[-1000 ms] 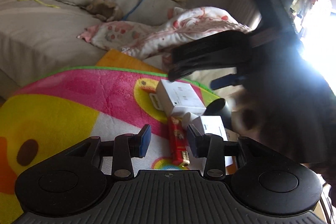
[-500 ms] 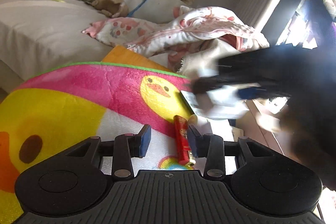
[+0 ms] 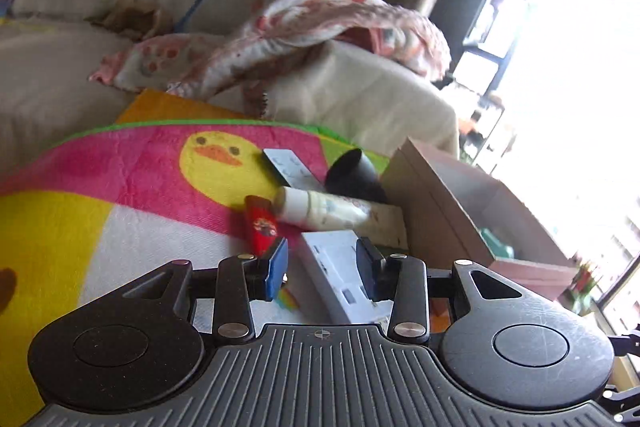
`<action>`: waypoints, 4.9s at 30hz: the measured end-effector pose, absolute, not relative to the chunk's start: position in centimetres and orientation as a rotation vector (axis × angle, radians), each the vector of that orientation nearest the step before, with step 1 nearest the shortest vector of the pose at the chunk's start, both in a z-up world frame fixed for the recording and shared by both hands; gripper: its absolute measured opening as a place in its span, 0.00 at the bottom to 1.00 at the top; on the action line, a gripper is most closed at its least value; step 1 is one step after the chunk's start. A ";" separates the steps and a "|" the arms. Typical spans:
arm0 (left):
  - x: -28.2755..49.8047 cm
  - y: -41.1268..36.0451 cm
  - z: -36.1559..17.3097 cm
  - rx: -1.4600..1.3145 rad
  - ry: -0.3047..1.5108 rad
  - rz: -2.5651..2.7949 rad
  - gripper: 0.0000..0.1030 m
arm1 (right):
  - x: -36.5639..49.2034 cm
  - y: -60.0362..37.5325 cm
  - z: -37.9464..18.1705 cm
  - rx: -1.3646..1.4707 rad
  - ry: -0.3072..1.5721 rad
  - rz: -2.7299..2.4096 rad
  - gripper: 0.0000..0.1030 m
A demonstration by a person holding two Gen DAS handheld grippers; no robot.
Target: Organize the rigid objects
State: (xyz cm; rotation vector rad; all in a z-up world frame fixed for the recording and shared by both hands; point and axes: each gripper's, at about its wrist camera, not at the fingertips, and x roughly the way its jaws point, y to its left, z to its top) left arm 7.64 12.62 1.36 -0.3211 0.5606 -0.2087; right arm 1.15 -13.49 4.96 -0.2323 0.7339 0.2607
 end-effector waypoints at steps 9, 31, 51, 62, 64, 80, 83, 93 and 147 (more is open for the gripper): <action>10.0 9.9 4.2 -0.077 0.552 -0.264 0.40 | -1.0 -18.5 0.9 -0.003 0.716 0.234 0.84; 18.9 5.6 1.9 0.220 0.880 -0.477 0.40 | -0.6 -21.0 -0.4 0.158 0.699 0.306 0.95; 3.1 8.7 8.4 -0.072 0.715 -0.512 0.26 | -0.6 -21.6 -0.5 0.201 0.691 0.310 0.96; -1.4 3.3 5.8 -0.102 0.675 -0.551 0.28 | -0.8 -21.8 -0.5 0.210 0.688 0.303 0.96; -2.2 3.3 6.6 -0.101 0.628 -0.531 0.28 | -0.8 -21.9 -0.5 0.218 0.684 0.293 0.96; -9.6 7.7 9.6 -0.086 0.482 -0.352 0.28 | -0.9 -23.6 -0.9 0.347 0.657 0.316 0.97; -10.0 6.2 7.4 -0.035 0.534 -0.419 0.28 | -0.9 -24.0 -1.0 0.372 0.652 0.321 0.97; -9.4 0.0 0.8 0.242 0.708 -0.498 0.29 | -2.9 -26.0 0.6 0.376 0.659 0.273 0.97; -5.5 -0.9 0.8 0.121 0.745 -0.421 0.42 | -7.4 -26.3 -1.7 -0.016 0.658 0.111 1.00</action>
